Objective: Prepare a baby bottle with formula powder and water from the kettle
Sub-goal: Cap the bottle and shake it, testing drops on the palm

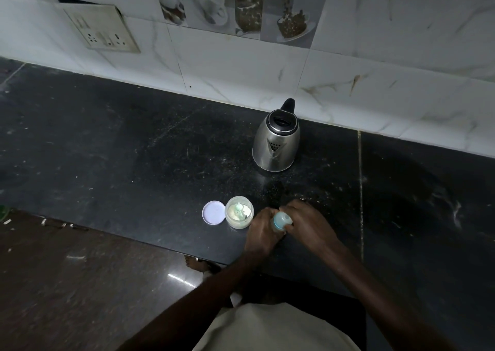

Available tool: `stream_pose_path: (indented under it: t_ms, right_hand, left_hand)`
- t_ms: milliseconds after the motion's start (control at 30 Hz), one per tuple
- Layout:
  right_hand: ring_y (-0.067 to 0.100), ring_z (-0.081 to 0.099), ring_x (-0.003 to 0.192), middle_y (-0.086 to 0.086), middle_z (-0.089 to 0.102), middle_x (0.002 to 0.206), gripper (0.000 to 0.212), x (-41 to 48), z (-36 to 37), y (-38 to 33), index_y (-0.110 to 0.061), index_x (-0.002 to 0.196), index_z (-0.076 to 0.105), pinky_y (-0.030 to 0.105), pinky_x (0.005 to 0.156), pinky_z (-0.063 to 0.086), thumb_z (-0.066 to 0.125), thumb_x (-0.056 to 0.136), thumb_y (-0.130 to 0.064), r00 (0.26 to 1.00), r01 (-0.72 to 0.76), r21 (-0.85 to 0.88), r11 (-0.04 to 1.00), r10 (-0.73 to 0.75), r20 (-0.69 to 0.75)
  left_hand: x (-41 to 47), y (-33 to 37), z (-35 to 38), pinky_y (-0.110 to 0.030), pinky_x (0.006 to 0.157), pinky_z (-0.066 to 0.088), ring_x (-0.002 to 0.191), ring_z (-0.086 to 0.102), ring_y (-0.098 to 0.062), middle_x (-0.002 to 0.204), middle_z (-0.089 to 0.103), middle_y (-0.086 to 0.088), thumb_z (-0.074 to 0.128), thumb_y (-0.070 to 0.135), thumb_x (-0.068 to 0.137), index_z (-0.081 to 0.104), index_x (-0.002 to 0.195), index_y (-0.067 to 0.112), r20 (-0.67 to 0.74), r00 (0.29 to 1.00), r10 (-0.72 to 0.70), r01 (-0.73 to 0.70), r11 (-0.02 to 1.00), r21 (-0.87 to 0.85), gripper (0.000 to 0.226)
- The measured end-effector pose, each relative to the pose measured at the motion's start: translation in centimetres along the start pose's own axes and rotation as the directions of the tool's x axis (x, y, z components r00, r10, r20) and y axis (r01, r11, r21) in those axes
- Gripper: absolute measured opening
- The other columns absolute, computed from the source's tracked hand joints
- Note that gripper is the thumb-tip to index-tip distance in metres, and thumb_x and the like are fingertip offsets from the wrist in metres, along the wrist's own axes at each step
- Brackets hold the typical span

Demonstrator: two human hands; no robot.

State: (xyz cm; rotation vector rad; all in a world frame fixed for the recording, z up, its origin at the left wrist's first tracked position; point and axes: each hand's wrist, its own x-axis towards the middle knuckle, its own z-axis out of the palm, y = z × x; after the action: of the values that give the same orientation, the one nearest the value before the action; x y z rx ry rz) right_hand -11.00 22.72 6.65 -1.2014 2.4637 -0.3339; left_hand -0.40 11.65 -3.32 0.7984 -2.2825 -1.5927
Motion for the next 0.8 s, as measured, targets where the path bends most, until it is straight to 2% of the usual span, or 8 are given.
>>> stream_pose_path:
  t_ms: [200, 333, 533, 667, 800]
  right_hand:
    - [0.024, 0.063, 0.103, 0.002, 0.062, 0.118, 0.044, 0.3, -0.2, -0.4, -0.019, 0.125, 0.071, 0.037, 0.085, 0.053, 0.078, 0.082, -0.018, 1.0, 0.002, -0.009, 1.0, -0.002, 0.005]
    - [0.025, 0.064, 0.095, 0.004, 0.063, 0.107, 0.035, 0.7, -0.3, -0.7, -0.016, 0.117, 0.075, 0.037, 0.079, 0.052, 0.078, 0.082, -0.017, 1.0, -0.016, -0.009, 1.0, 0.016, 0.013]
    - [0.026, 0.068, 0.082, 0.005, 0.066, 0.093, 0.037, 0.7, -0.4, 0.0, -0.015, 0.111, 0.08, 0.039, 0.073, 0.055, 0.085, 0.074, -0.014, 0.999, 0.002, 0.087, 0.996, 0.002, -0.049]
    - [0.025, 0.069, 0.088, 0.003, 0.067, 0.099, 0.038, 0.3, 0.2, -0.3, -0.019, 0.116, 0.078, 0.036, 0.076, 0.055, 0.083, 0.079, -0.018, 0.997, -0.021, 0.072, 0.997, 0.027, -0.075]
    - [0.024, 0.067, 0.098, -0.001, 0.065, 0.109, 0.045, 0.0, 0.3, -0.4, -0.024, 0.124, 0.073, 0.04, 0.082, 0.056, 0.084, 0.08, -0.02, 0.995, -0.067, 0.087, 0.994, 0.073, -0.065]
  left_hand:
    - [0.2, -0.3, 0.3, -0.046, 0.081, 0.058, 0.095, 0.072, -0.013, 0.1, 0.072, 0.008, 0.088, 0.043, 0.083, 0.065, 0.106, 0.027, 0.002, 1.0, -0.01, 0.01, 0.999, 0.031, 0.036]
    - [0.1, -0.7, 0.3, -0.048, 0.082, 0.059, 0.097, 0.073, -0.014, 0.102, 0.072, 0.008, 0.086, 0.048, 0.086, 0.064, 0.108, 0.03, 0.018, 0.999, -0.046, 0.046, 0.999, 0.016, 0.036]
    - [0.1, -0.3, 0.3, -0.044, 0.084, 0.059, 0.099, 0.071, -0.011, 0.105, 0.072, 0.009, 0.086, 0.04, 0.085, 0.064, 0.111, 0.03, 0.008, 0.999, -0.035, 0.035, 0.998, 0.055, 0.035]
    - [0.0, 0.0, 0.1, -0.045, 0.083, 0.059, 0.097, 0.072, -0.012, 0.103, 0.072, 0.008, 0.085, 0.038, 0.084, 0.064, 0.109, 0.029, 0.027, 0.999, -0.041, 0.039, 0.997, 0.067, 0.033]
    - [-0.1, 0.6, 0.1, -0.042, 0.084, 0.059, 0.096, 0.071, -0.008, 0.103, 0.072, 0.01, 0.085, 0.04, 0.085, 0.065, 0.108, 0.03, 0.007, 0.999, -0.041, 0.041, 0.996, 0.078, 0.033]
